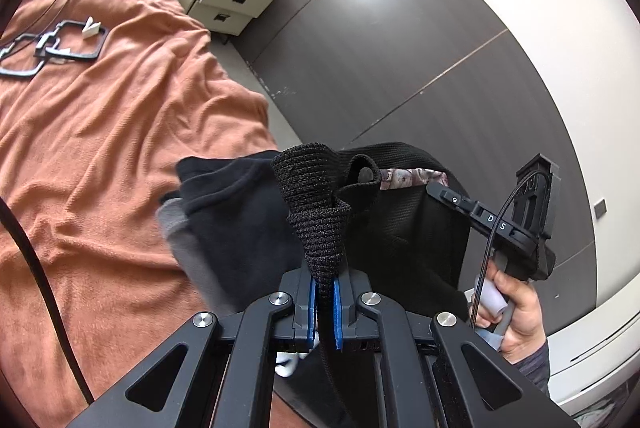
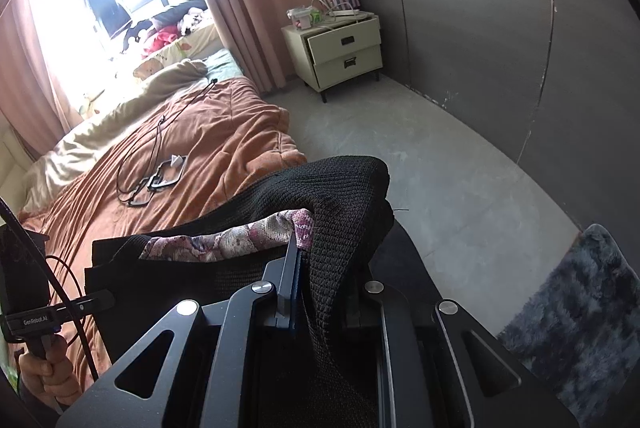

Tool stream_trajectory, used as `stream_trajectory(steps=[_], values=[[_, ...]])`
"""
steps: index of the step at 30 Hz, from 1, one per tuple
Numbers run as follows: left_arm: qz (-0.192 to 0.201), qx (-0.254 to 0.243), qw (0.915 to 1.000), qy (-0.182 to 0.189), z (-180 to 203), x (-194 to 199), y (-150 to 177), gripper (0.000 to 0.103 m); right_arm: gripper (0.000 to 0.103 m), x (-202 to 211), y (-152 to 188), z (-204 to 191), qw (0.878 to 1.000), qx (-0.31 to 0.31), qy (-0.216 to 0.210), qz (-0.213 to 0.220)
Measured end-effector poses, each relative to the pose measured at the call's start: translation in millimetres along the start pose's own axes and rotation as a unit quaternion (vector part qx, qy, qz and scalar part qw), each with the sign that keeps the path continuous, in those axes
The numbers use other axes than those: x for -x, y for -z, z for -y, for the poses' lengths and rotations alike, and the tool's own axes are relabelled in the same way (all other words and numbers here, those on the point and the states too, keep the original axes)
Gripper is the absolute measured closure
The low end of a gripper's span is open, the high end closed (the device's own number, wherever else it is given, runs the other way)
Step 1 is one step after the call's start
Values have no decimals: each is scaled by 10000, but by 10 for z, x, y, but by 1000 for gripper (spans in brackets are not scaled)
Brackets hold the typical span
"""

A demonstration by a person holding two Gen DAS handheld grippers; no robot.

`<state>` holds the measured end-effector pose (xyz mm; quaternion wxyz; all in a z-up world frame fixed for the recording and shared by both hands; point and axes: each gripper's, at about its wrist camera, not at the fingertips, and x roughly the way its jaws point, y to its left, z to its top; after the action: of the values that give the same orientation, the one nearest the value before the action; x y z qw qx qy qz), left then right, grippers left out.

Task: Fold small clothes
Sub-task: 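Lower the folded shirt onto the bed corner with both tools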

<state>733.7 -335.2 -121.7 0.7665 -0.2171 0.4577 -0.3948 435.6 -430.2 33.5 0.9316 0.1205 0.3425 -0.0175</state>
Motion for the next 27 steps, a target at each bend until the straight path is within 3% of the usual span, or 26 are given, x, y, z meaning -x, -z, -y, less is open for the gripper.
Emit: stream_trajectory(steps=[4, 6, 8, 10, 12, 16, 18, 23, 27], values=[[98, 88, 9999, -72, -128, -29, -55, 96, 92, -101, -14, 5, 10000, 24, -44, 62], [78, 159, 9988, -449, -215, -90, -73, 93, 89, -167, -37, 16, 9999, 93, 54, -7], [-102, 273, 9946, -991, -304, -171, -77, 78, 76, -311, 9, 56, 9989, 77, 276, -370], [-82, 322, 9921, -1211, -358, -147, -67, 73, 70, -312, 22, 98, 9975, 29, 541, -452], [6, 362, 9929, -1134, -394, -67, -78, 65, 70, -164, -14, 145, 9969, 98, 729, -284], [213, 306, 9927, -1150, -365, 59, -114, 60, 70, 130, -38, 202, 9971, 151, 738, -60], [193, 186, 9924, -1198, -318, 22, -141, 56, 71, 155, 32, 212, 9978, 186, 600, -231], [98, -212, 9885, -1496, -256, -263, -233, 52, 86, -80, 48, 208, 9923, 466, 867, -754], [63, -214, 9842, -1756, -340, -471, -262, 52, 86, -312, -38, 338, 9906, 233, 909, -998]])
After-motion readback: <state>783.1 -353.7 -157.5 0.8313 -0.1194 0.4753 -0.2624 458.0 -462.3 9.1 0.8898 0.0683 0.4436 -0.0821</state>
